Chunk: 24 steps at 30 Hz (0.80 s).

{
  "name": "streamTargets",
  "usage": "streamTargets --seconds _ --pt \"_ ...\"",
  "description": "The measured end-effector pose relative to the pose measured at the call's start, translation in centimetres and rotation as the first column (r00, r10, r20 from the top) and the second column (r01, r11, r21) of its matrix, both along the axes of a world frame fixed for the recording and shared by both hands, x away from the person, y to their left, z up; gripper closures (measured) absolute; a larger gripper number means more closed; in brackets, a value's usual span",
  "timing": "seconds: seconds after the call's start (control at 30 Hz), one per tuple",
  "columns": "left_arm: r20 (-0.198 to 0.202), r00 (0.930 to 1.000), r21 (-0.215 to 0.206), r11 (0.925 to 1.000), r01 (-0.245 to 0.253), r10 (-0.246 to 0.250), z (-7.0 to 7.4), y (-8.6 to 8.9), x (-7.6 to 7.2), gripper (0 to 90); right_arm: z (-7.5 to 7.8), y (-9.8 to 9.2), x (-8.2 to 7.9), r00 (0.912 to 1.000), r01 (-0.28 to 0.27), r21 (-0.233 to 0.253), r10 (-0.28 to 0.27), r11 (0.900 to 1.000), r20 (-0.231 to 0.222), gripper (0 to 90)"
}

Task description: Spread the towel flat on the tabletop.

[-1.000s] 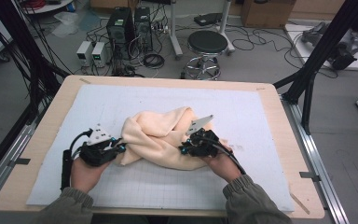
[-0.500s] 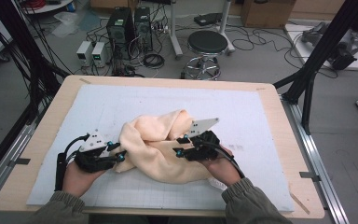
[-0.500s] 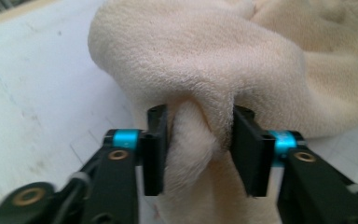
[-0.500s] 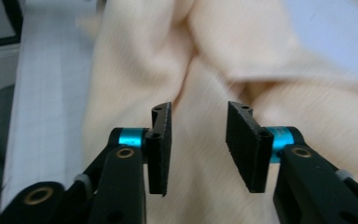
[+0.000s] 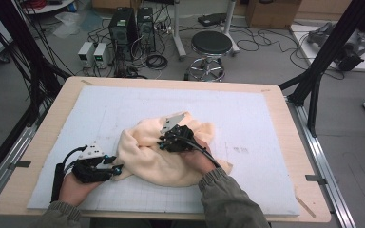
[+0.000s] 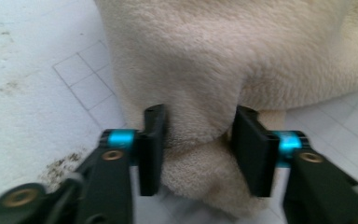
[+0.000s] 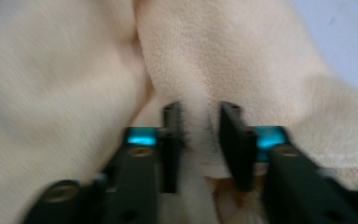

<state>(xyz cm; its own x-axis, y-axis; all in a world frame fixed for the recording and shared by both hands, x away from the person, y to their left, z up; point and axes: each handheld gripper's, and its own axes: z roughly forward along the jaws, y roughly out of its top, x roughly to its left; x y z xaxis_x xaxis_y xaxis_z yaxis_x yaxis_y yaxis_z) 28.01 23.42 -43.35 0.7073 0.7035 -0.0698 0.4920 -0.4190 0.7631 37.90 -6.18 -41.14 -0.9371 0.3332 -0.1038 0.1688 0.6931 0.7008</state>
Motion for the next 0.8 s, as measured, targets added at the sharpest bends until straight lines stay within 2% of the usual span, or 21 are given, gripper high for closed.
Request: streamTargets --seconds 0.03,0.07,0.1,0.13,0.17,0.23,0.33,0.37,0.4,0.43,0.47,0.57,0.63,0.7,0.77,0.8 --pt "0.0 1.0 0.0 1.0 0.0 0.0 0.0 0.0 0.0 61.8 0.0 0.0 0.0 1.0 0.0 0.0 0.0 1.0 0.0 80.2" --pt "-0.001 1.0 0.012 0.9999 0.004 -0.004 0.1 -0.1 0.2 67.2 -0.1 -0.6 0.2 0.9994 0.006 0.0 -0.006 1.0 -0.035 84.5" --pt "0.001 1.0 0.01 0.9999 0.005 -0.005 0.1 -0.1 0.3 67.2 -0.1 -0.6 0.2 0.9994 0.006 0.0 -0.006 1.0 -0.035 84.5" --pt "0.006 0.9999 0.014 0.9998 0.01 -0.01 0.3 -0.2 0.5 72.8 0.4 -1.5 0.3 0.9985 0.014 0.023 -0.013 1.0 -0.053 85.4" --pt "0.016 0.9999 0.014 0.9999 0.006 -0.006 0.5 -0.3 0.6 74.2 0.7 -2.1 0.3 0.9981 0.023 0.037 -0.021 0.999 -0.058 85.6" --pt "0.038 0.9993 0.011 0.9999 -0.003 0.002 1.0 -0.4 0.7 75.4 1.8 -3.7 0.2 0.9976 0.043 0.059 -0.04 0.997 -0.057 85.8" --pt "0.094 0.995 -0.042 0.9988 -0.028 0.031 2.7 -0.2 0.8 76.4 3.5 -6.8 -0.1 0.9967 0.077 0.074 -0.074 0.994 -0.031 85.9" --pt "0.094 0.995 -0.042 0.9988 -0.028 0.031 2.7 -0.2 0.8 76.6 3.9 -7.6 -0.2 0.9962 0.083 0.076 -0.081 0.994 -0.032 85.9" --pt "0.105 0.9938 -0.056 0.998 -0.03 0.036 3.3 -0.2 0.9 76.8 4.5 -8.7 -0.3 0.9946 0.101 0.088 -0.098 0.991 -0.031 86.0" --pt "0.137 0.9898 -0.066 0.9974 -0.03 0.038 4.5 -0.4 1.1 76.9 5.2 -10.0 -0.6 0.9929 0.119 0.094 -0.117 0.988 -0.02 86.0" --pt "0.137 0.9898 -0.066 0.9974 -0.03 0.038 4.5 -0.4 1.1 77.0 5.6 -10.8 -0.8 0.9921 0.126 0.099 -0.125 0.987 -0.015 86.0" --pt "0.176 0.9843 -0.072 0.9974 0.0 0.013 6.2 -1.4 0.9 77.2 6.7 -14.0 -2.2 0.9881 0.154 0.126 -0.153 0.98 -0.017 86.0" --pt "0.185 0.9824 -0.052 0.998 0.037 -0.027 6.5 -2.5 0.5 77.2 6.7 -15.3 -3.2 0.9883 0.152 0.124 -0.15 0.98 -0.026 86.0" --pt "0.184 0.9821 -0.044 0.9979 0.048 -0.039 6.4 -2.7 0.4 77.2 6.0 -16.1 -4.5 0.9901 0.139 0.096 -0.137 0.986 -0.03 86.0" --pt "0.174 0.9812 -0.031 0.9955 0.089 -0.083 5.6 -3.1 -0.7 77.1 5.0 -16.7 -6.0 0.9908 0.125 0.06 -0.121 0.99 -0.062 86.0" --pt "0.163 0.9811 -0.028 0.9936 0.109 -0.103 5.2 -3.1 -1.2 77.1 4.6 -16.9 -6.6 0.9916 0.117 0.052 -0.114 0.992 -0.062 86.0"
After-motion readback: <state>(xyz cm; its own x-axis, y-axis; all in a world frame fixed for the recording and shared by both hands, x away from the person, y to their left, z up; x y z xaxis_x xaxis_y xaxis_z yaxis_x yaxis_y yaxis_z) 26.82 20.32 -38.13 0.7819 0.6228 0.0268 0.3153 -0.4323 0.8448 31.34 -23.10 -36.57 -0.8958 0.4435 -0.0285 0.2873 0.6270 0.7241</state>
